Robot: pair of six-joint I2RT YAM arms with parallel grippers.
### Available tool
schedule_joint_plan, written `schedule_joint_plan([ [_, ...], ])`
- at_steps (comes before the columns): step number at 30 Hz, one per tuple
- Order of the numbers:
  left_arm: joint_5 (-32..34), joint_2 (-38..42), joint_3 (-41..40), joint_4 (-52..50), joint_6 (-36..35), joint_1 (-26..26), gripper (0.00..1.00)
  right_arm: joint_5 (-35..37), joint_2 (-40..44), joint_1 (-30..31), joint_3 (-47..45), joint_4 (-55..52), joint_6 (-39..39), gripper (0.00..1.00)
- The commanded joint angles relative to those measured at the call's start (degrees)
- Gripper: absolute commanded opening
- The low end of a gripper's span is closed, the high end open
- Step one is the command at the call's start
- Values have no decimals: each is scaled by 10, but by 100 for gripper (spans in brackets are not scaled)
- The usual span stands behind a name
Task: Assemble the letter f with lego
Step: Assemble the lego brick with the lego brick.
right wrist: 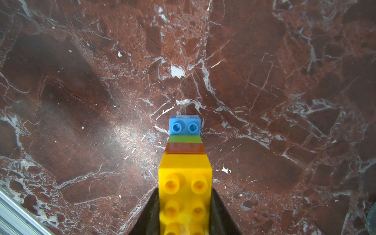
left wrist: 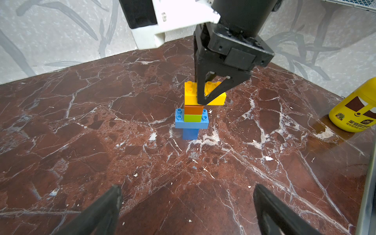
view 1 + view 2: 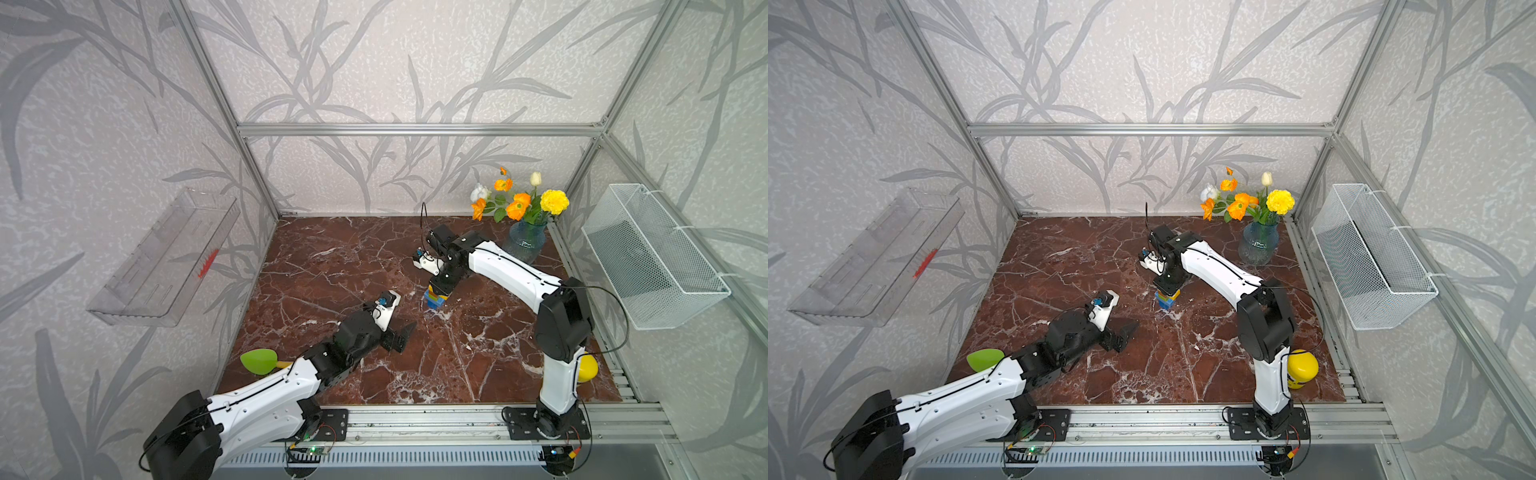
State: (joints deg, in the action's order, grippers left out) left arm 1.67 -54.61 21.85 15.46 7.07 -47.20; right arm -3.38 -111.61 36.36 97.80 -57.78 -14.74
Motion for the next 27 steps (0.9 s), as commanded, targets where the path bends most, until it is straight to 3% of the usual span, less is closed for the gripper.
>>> schedule_joint_plan([
  [1, 2, 8, -2, 6, -3, -2, 99, 13, -28, 7, 4, -42, 2, 16],
  [27, 3, 14, -8, 8, -1, -2, 99, 70, -84, 28, 68, -121, 12, 12],
])
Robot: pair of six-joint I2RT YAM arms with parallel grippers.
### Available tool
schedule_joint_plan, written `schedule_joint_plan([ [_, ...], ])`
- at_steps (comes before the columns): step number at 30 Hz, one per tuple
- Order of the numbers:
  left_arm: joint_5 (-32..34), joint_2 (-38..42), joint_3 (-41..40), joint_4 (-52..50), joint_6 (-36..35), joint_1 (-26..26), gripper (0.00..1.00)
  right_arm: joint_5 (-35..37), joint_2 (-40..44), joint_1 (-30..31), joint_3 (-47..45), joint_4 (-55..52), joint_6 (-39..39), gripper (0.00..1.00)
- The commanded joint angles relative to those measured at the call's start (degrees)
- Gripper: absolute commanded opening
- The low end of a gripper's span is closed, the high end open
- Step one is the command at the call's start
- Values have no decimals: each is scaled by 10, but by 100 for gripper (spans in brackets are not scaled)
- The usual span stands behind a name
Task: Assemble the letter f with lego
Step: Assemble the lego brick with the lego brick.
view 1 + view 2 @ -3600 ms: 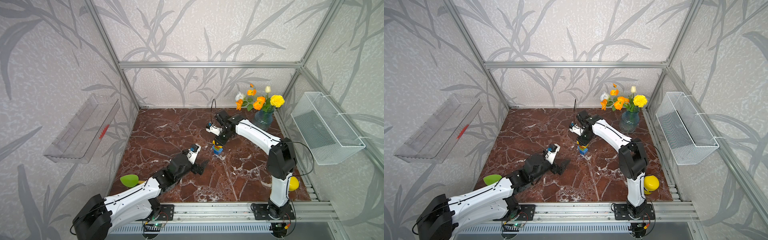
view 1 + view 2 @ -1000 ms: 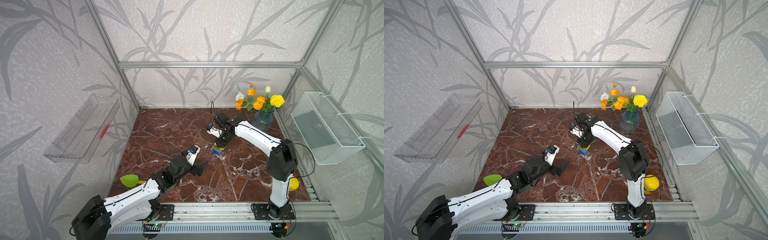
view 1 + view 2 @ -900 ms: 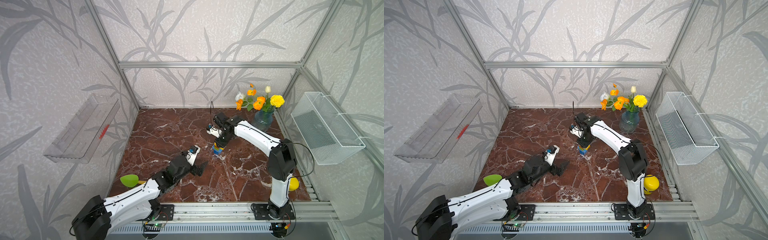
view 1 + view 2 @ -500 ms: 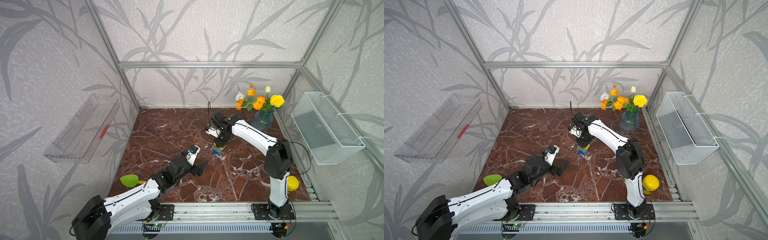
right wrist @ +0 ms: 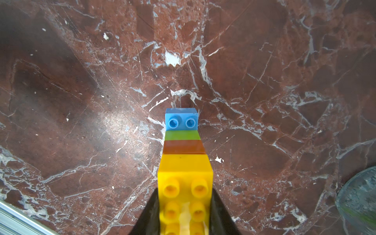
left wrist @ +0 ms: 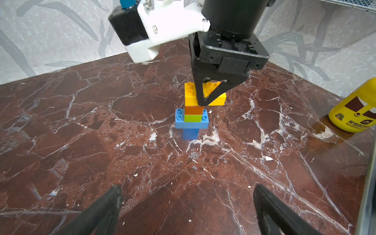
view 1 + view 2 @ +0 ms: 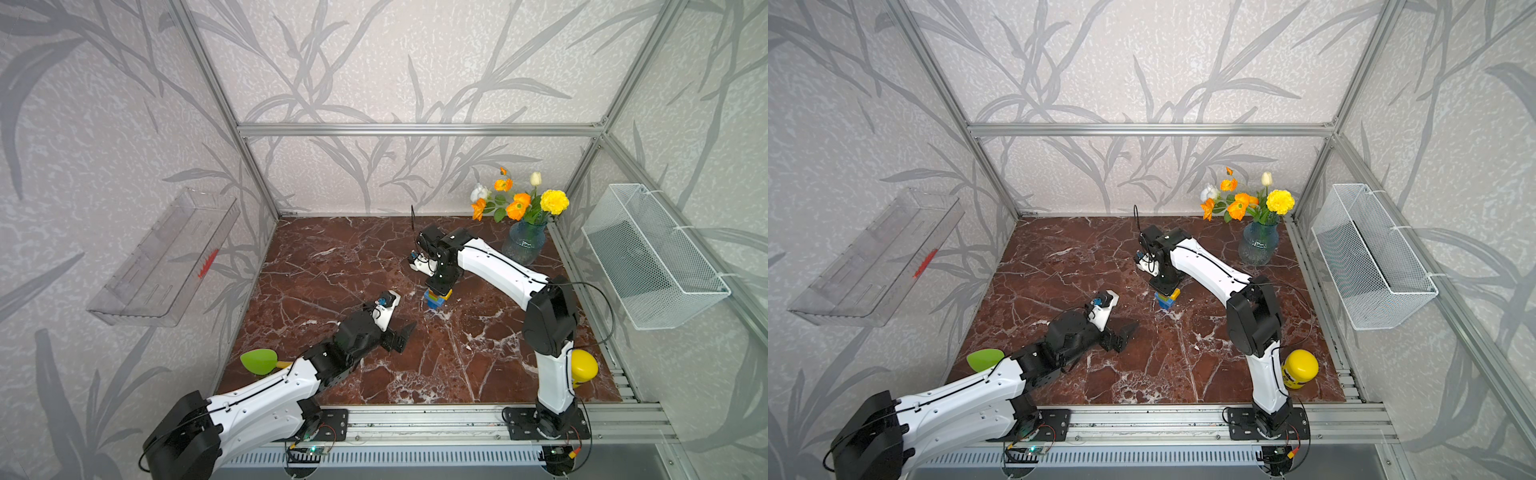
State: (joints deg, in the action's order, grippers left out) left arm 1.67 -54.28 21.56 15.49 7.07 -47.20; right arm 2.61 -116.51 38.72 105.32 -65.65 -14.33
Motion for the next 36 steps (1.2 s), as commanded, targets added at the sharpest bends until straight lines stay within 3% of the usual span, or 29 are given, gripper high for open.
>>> schedule_joint_plan([
  [1, 3, 11, -6, 8, -1, -2, 99, 11, -35, 4, -6, -42, 9, 12],
  [18, -3, 22, -13, 7, 0, -2, 99, -87, -72, -10, 11, -50, 2, 12],
  [36, -15, 21, -17, 17, -1, -2, 99, -93, -113, -21, 53, -90, -5, 11],
])
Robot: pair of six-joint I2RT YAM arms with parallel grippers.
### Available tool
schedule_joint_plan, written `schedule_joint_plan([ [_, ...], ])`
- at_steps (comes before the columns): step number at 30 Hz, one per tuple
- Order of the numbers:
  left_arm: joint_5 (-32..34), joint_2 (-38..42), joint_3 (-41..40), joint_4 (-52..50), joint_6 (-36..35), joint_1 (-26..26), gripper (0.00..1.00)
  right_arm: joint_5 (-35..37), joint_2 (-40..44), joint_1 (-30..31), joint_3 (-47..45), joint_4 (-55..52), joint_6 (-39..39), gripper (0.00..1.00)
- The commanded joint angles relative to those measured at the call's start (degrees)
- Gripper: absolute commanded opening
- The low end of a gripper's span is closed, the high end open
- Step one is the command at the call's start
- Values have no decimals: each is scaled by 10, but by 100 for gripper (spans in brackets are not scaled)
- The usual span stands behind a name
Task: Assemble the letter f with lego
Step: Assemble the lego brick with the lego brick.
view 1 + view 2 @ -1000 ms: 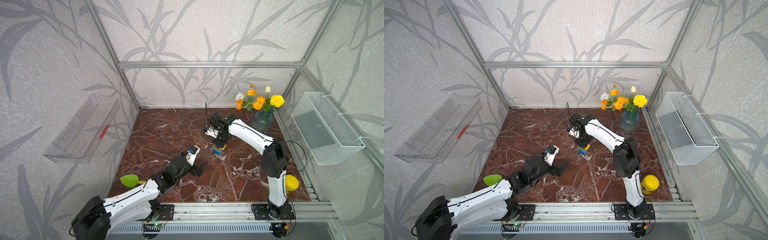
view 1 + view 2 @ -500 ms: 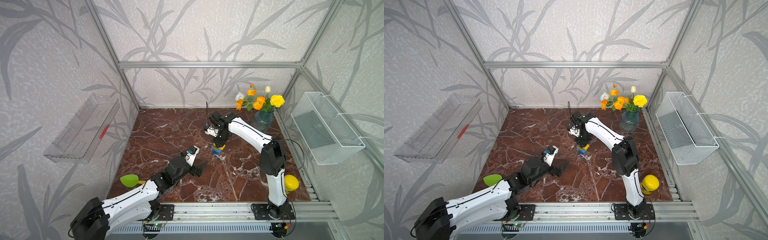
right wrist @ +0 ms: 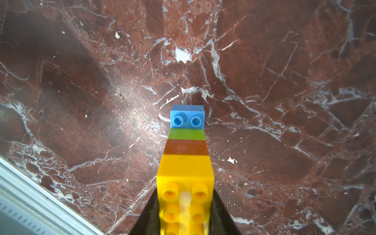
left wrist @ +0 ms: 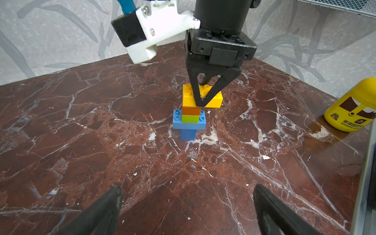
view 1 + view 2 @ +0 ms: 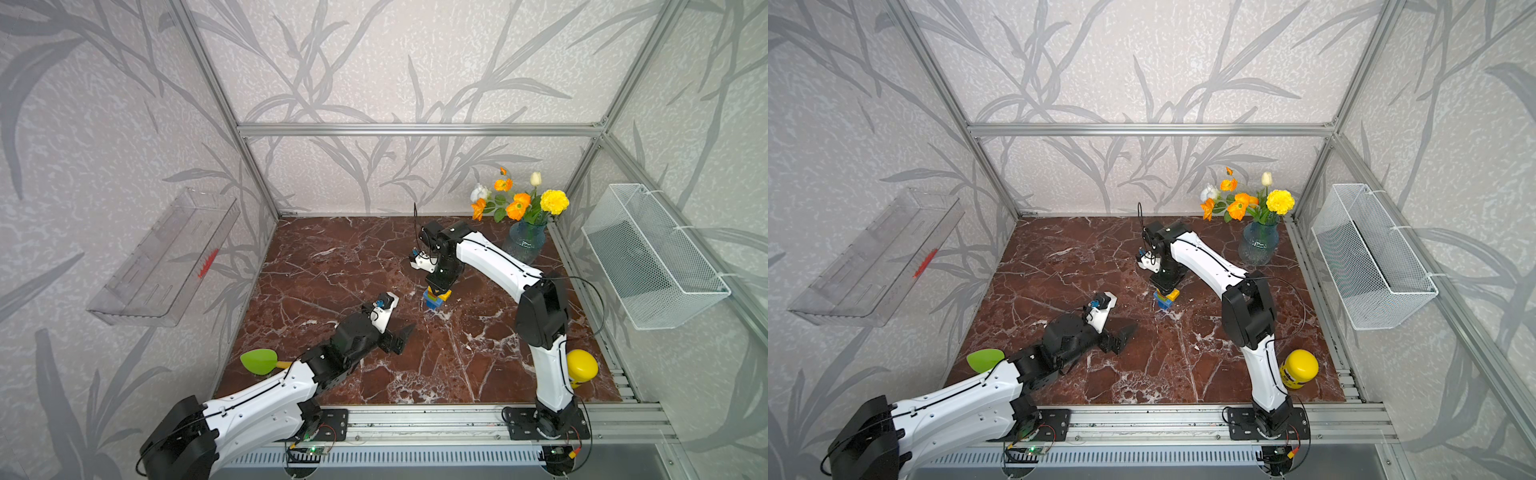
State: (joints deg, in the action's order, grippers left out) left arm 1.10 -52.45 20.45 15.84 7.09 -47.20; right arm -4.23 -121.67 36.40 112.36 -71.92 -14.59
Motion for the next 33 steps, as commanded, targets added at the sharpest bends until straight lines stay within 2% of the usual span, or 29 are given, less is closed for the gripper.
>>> schedule_joint_plan([
  [1, -9, 2, -6, 13, -1, -2, 99, -24, -66, 2, -10, -32, -4, 11],
  [11, -11, 2, -11, 14, -2, -2, 99, -16, -94, 2, 22, -50, -2, 10],
  [22, -10, 7, -11, 11, -2, -2, 99, 14, -36, 2, -11, 15, 17, 11],
  [28, -10, 12, -11, 7, -1, -2, 99, 25, -21, 2, -24, 33, 18, 22],
  [33, -11, 11, -8, 5, -1, -2, 99, 27, -10, 2, -27, 37, 16, 27],
])
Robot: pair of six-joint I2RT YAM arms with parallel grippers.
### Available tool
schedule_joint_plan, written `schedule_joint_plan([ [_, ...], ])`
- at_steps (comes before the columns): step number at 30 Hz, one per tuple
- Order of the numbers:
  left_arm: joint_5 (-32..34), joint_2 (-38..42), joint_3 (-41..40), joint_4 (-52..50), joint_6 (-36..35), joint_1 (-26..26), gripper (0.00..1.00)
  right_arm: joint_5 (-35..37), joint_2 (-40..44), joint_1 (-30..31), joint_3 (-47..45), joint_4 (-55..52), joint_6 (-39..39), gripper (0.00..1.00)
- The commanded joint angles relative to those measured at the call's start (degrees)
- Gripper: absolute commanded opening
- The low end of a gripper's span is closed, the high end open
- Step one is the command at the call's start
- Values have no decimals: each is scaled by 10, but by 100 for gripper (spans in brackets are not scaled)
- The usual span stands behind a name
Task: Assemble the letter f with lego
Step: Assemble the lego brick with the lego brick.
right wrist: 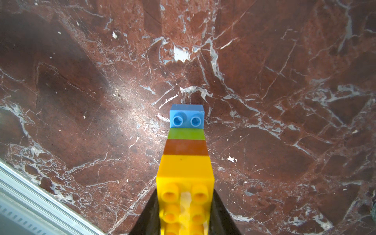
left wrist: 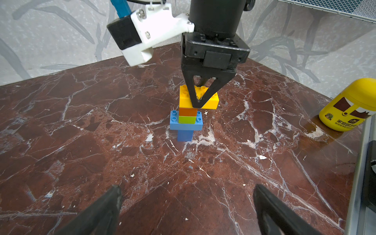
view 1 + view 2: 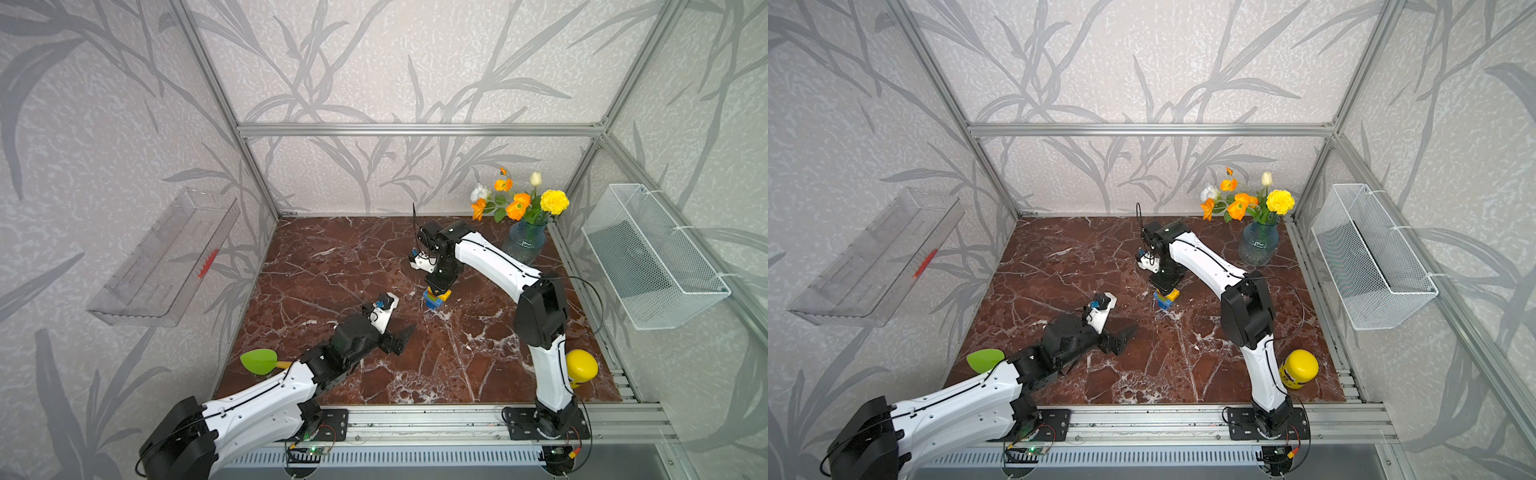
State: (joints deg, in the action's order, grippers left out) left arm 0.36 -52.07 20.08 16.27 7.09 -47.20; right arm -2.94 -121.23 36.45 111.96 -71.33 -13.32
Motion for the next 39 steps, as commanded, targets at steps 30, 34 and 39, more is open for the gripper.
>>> schedule_joint_plan([
  [30, -8, -9, 6, -1, -3, -2, 99, 0, 56, 1, -44, 66, -8, 51],
  [34, -7, -7, 4, -1, -3, -2, 99, -5, 47, 2, -40, 64, -10, 51],
  [39, -5, -7, 3, -2, -3, -2, 99, -9, 43, 2, -37, 68, -11, 50],
])
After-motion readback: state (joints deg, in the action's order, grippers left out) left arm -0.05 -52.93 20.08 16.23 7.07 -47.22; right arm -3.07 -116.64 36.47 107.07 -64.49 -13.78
